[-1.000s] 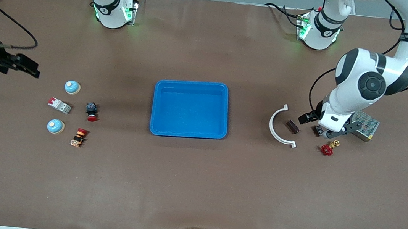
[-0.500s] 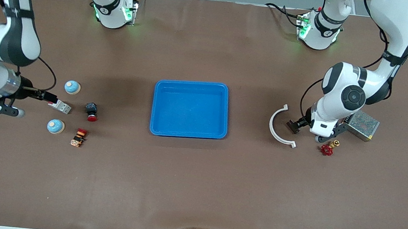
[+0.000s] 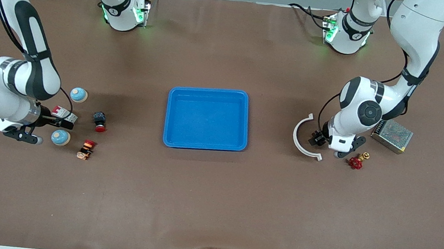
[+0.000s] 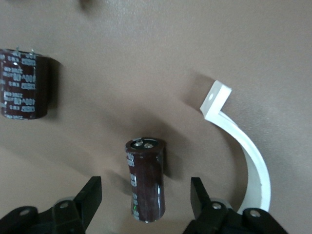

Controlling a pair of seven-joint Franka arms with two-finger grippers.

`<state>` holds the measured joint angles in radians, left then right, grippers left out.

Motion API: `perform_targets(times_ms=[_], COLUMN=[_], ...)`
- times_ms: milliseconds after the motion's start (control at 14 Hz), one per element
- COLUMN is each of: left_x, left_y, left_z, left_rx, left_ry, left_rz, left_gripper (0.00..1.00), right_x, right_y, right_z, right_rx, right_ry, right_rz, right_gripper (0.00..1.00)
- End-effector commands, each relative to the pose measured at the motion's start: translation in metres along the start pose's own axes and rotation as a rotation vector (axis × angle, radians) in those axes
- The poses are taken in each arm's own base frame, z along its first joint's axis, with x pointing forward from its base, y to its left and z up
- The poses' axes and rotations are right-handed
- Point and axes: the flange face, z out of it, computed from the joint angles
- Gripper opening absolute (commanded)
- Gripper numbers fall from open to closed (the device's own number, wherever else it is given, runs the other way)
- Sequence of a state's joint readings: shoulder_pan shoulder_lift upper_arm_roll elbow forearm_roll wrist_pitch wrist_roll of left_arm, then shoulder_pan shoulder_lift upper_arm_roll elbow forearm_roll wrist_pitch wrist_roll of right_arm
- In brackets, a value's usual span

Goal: Place electrolytic capacitor and blue bell in tray
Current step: 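Reach the left gripper to a brown capacitor while the right reaches a blue button, then carry the capacitor with the left gripper over the blue tray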

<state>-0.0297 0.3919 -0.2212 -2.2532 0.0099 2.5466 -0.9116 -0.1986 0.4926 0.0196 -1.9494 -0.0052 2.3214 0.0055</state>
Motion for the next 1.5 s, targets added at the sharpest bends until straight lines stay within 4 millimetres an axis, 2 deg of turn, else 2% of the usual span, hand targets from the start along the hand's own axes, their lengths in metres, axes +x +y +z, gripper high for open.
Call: perform_targets(times_ms=[0,71,286,357,643,786,1000,1214,1429], left_x=[-0.001,-0.001,-0.001,-0.002,-0.005,-0.018,-0.057,-0.104,-0.164], left_y=[0.000,-0.001,0.000,0.002,0.008,0.024,0.064,0.105,0.152], left_z=[0.004,0.006,0.005,0.000,-0.059,-0.084,-0.108,-0.121,-0.111], left_rx=[-0.005,-0.002,-0.002,-0.004,0.009,0.020,0.011,-0.026,-0.037], left_ry=[-0.011,-0.012,-0.012,-0.005,0.020,0.013,0.005,-0.002,-0.024], left_rz=[-0.020,-0.021,-0.030,-0.042,-0.036,-0.036,-0.095,-0.165,-0.237], left_gripper=[0.71,0.62,0.11,0.00,0.00,0.00,0.00,0.00,0.00], right_x=[0.007,0.008,0.012,0.014,0.018,0.023,0.026,0.027,0.031], right_y=[0.012,0.015,0.016,0.016,0.011,0.010,0.010,0.011,0.013], right_z=[0.023,0.029,0.036,0.035,0.037,0.034,0.039,0.037,0.034], right_rx=[0.002,0.003,0.004,0.003,0.003,0.002,0.003,0.000,-0.001], right_ry=[0.018,0.017,0.044,0.054,0.074,0.084,0.086,0.090,0.100], right_rz=[-0.027,-0.024,-0.024,-0.024,-0.031,-0.032,-0.032,-0.034,-0.051], right_gripper=[1.00,1.00,1.00,1.00,1.00,1.00,1.00,1.00,1.00])
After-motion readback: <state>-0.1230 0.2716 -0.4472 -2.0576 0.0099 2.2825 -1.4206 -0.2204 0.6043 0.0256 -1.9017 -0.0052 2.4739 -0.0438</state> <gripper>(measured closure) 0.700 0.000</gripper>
